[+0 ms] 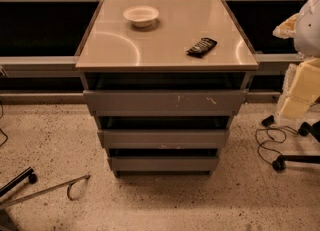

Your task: Open middle drawer

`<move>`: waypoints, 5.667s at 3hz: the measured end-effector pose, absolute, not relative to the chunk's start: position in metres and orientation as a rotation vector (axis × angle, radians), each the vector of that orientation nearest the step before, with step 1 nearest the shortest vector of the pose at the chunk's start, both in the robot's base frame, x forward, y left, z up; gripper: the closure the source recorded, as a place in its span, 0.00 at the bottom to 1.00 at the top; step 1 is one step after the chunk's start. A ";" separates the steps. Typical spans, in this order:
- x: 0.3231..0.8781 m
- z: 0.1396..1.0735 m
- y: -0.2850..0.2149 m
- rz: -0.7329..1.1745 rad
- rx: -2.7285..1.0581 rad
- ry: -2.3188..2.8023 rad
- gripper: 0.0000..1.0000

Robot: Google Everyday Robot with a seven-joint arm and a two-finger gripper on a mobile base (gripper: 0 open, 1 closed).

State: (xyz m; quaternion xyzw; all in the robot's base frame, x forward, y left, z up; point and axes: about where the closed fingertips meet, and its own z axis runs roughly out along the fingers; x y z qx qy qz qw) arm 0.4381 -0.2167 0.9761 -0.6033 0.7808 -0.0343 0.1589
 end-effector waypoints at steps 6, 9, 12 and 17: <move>0.446 0.716 -0.163 0.181 -1.708 2.132 0.00; 0.476 0.677 -0.164 0.176 -1.738 2.020 0.00; 0.530 0.562 -0.153 0.337 -1.764 1.925 0.00; 0.610 0.495 -0.159 0.277 -1.790 1.785 0.00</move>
Offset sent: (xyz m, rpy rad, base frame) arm 0.0031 -0.0007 -0.0489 0.0936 -0.0030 0.1004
